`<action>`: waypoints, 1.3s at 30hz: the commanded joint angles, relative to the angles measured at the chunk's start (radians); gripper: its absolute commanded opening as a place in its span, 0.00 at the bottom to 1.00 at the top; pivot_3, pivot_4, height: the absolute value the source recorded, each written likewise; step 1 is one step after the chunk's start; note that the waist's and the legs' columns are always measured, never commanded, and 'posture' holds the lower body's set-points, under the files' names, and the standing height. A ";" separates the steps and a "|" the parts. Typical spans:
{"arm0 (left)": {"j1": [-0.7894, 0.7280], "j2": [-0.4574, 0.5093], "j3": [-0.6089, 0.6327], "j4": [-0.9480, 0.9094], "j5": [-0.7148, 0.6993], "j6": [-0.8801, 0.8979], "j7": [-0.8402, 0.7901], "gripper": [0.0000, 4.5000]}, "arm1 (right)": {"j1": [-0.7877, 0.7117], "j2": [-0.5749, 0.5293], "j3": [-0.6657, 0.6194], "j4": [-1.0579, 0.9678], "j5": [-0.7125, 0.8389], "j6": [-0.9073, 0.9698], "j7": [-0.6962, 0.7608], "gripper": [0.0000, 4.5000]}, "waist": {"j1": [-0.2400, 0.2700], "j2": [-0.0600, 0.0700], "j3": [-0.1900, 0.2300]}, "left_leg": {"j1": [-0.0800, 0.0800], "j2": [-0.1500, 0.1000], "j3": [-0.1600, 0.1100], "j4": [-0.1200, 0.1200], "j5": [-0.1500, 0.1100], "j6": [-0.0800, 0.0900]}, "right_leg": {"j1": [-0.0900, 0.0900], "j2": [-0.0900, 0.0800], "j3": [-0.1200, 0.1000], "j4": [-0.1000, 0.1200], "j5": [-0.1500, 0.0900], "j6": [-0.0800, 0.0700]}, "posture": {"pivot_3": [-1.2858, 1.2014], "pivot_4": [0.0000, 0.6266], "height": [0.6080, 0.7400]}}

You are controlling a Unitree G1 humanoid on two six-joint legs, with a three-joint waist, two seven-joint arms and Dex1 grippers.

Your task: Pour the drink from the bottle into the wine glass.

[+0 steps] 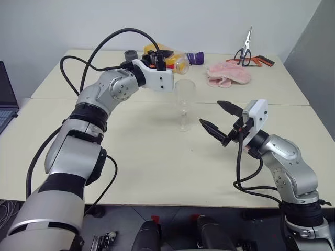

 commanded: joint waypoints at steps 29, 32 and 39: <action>-0.080 0.045 -0.024 0.021 0.069 -0.019 0.110 0.37 | -0.011 -0.041 -0.024 -0.037 0.051 -0.016 0.009 1.00 | 0.000 0.000 0.000 | 0.000 0.000 0.000 0.000 0.000 0.000 | 0.000 0.000 0.000 0.000 0.000 0.000 | 0.52 0.24 1.00; -0.084 0.047 -0.026 0.025 0.072 -0.019 0.113 0.37 | -0.010 -0.037 -0.027 -0.033 0.050 -0.020 0.005 1.00 | 0.000 0.000 0.000 | 0.000 0.000 0.000 0.000 0.000 0.000 | 0.000 0.000 0.000 0.000 0.000 0.000 | 0.52 0.24 1.00; -0.091 0.049 -0.038 0.031 0.071 -0.019 0.117 0.37 | -0.009 -0.034 -0.027 -0.033 0.052 -0.023 0.001 1.00 | 0.000 0.000 0.000 | 0.000 0.000 0.000 0.000 0.000 0.000 | 0.000 0.000 0.000 0.000 0.000 0.000 | 0.52 0.24 1.00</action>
